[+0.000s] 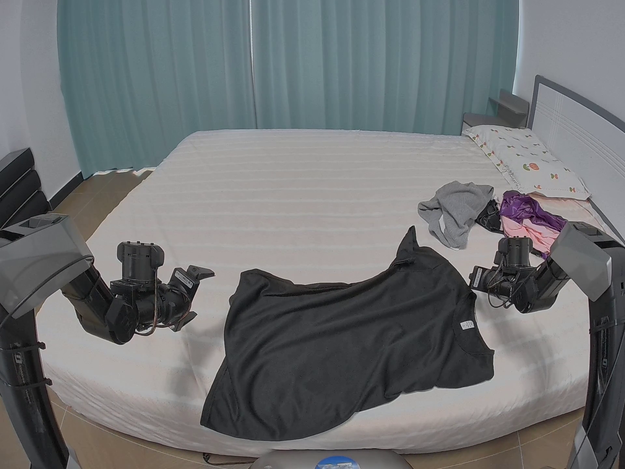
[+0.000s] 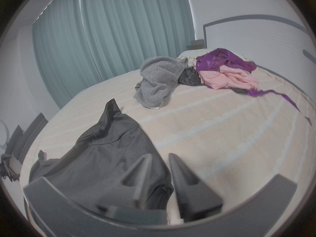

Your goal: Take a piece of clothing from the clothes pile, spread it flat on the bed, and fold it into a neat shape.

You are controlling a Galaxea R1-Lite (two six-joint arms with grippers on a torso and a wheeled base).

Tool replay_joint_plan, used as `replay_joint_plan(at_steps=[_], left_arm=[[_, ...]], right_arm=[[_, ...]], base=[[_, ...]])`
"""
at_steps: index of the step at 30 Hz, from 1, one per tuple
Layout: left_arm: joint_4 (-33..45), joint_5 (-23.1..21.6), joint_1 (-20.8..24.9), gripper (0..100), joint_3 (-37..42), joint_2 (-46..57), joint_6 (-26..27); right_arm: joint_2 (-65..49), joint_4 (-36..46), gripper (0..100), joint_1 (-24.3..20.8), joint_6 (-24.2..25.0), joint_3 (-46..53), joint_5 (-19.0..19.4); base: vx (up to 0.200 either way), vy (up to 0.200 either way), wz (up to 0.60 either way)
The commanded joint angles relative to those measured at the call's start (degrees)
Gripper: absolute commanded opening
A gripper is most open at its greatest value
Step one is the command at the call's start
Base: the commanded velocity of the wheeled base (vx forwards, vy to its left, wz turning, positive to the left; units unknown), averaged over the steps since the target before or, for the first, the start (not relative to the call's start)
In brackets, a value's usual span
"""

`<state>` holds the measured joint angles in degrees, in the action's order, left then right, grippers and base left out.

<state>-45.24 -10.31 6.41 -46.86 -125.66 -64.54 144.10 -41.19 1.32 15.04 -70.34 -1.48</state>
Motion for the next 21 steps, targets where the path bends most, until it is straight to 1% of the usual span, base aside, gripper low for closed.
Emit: replay_joint_plan(at_steps=[1,5,6,7,8,10,11,16,18,19,20,21], left_arm=[[-0.11,0.03,0.00,100,0.01,-0.11,-0.06],[-0.11,-0.06,0.00,100,0.01,-0.02,-0.06],[-0.11,-0.06,0.00,100,0.01,-0.02,-0.06],[-0.11,-0.06,0.00,100,0.19,-0.02,0.03],[-0.11,-0.06,0.00,100,0.19,-0.02,0.03],[-0.11,-0.06,0.00,100,0.19,-0.02,0.03],[-0.02,-0.06,0.09,100,0.28,-0.02,-0.24],[0.06,-0.06,0.71,100,0.81,0.06,-0.33],[-0.02,0.21,1.50,100,1.16,0.15,-0.06],[-0.02,0.21,1.67,100,1.16,0.15,0.03],[0.06,0.29,1.94,100,1.25,0.24,-0.06],[0.06,0.21,1.94,100,1.33,0.24,-0.06]], right_arm=[[-2.16,-0.12,100,-0.35,2.01,1.61,1.04],[-8.23,-0.03,100,-0.61,7.54,5.92,4.02],[-8.40,-0.03,100,-0.70,7.72,6.18,4.11],[-11.74,-0.03,100,-1.84,10.88,9.26,4.46],[-12.62,-0.03,100,-2.20,12.03,10.22,4.46],[-12.62,-0.03,100,-2.20,12.03,10.22,4.46],[-16.93,-0.12,100,-4.30,17.65,14.97,4.02],[-20.44,-1.79,100,-5.54,20.64,20.68,3.67],[-20.53,-3.90,100,-5.54,23.72,23.85,4.29],[-20.35,-4.34,100,-5.54,24.33,24.29,4.46],[-19.74,-5.74,100,-5.54,26.35,25.87,5.69],[-19.21,-6.44,100,-5.45,27.23,26.57,6.48]], base=[[0.000,0.000,0.00],[0.000,0.000,0.00],[0.000,0.000,0.00],[0.000,0.000,0.00],[0.000,0.000,0.00],[0.000,0.000,0.00],[0.000,0.000,0.00],[0.000,0.000,0.00],[0.000,0.000,0.00],[0.000,0.000,0.00],[0.000,0.000,0.00],[0.000,0.000,0.00]])
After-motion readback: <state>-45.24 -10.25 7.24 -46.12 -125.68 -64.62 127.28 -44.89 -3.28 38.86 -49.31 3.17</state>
